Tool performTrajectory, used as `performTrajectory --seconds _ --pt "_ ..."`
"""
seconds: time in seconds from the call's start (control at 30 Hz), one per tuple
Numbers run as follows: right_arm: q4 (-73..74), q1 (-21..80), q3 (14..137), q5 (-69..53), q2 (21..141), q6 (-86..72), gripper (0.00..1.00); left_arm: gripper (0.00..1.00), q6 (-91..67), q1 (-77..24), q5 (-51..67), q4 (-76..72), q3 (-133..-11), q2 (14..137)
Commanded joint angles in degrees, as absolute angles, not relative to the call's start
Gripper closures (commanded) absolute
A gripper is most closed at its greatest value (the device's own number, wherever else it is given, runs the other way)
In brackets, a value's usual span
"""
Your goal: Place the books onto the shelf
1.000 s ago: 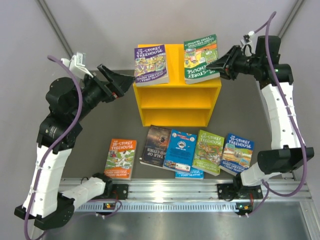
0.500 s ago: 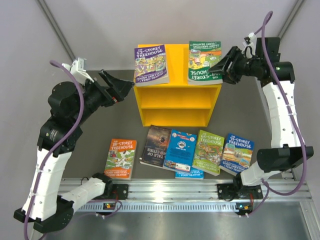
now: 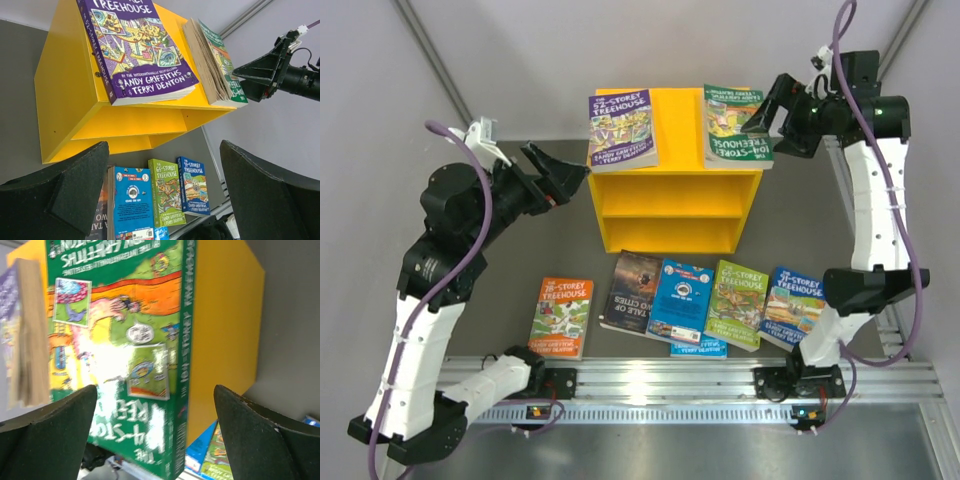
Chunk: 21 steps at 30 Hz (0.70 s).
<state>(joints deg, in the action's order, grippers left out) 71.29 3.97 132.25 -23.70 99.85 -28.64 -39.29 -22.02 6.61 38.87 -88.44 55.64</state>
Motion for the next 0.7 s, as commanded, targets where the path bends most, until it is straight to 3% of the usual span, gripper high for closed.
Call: performTrajectory --seconds 0.0,0.43,0.47,0.6,0.67 --pt "77.5 3.9 135.3 -18.3 100.8 -23.8 0.0 0.03 -38.5 -21.9 7.3 38.1 -87.9 55.8" --pt "69.5 3.2 130.2 -19.0 95.9 -25.4 0.0 0.04 -38.5 -21.9 8.2 38.1 -87.8 57.0" --pt "68.5 3.3 129.8 -19.0 96.0 -25.7 0.03 0.04 -38.5 -21.9 8.3 38.1 -87.7 57.0" --pt "66.6 3.2 130.1 -19.2 97.1 -26.3 0.38 0.04 -38.1 -21.9 8.3 38.5 -87.9 57.7" --pt "66.2 3.2 130.3 -19.5 98.2 -26.9 0.46 0.04 -37.9 -21.8 8.3 38.6 -88.1 58.3"
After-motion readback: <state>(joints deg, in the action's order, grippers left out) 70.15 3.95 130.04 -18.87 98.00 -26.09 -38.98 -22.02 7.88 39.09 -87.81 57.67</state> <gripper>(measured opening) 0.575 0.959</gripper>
